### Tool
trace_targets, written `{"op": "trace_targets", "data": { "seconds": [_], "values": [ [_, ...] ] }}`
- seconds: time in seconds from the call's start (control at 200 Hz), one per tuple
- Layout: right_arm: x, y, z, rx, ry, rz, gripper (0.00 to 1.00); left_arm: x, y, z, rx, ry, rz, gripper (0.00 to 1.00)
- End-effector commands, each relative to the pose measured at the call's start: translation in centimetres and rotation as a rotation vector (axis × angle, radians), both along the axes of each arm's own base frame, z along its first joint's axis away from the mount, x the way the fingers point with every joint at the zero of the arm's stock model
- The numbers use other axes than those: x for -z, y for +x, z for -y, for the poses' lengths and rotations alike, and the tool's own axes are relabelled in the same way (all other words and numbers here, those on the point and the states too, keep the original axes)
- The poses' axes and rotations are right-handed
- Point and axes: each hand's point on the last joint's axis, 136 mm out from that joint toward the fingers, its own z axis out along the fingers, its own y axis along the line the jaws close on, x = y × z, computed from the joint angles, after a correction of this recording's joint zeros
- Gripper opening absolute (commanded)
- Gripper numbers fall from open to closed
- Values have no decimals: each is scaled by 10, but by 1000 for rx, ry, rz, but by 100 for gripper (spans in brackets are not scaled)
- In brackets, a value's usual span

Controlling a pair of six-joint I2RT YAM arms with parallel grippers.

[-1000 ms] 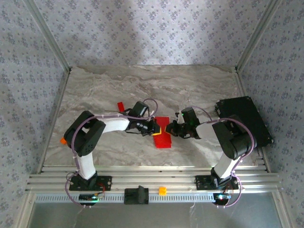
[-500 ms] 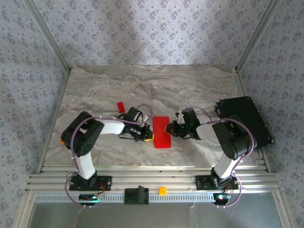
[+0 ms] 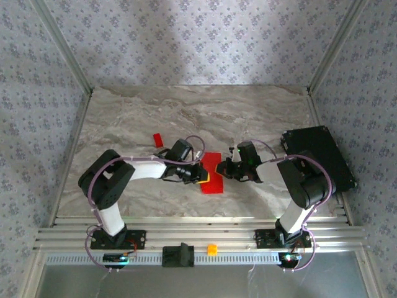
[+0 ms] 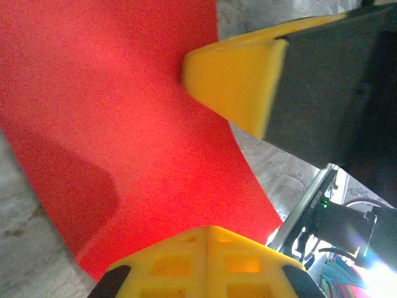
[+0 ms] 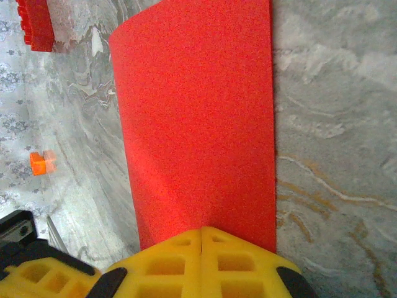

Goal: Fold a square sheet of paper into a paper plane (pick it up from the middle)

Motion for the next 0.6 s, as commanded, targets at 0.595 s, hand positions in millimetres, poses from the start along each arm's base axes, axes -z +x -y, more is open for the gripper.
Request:
{"op": "trace_targets", "data": {
  "seconds": [0.595],
  "values": [
    [74,-50,51,86,-261,-241,0,14,-30,-38,30,118,20,0]
  ]
}}
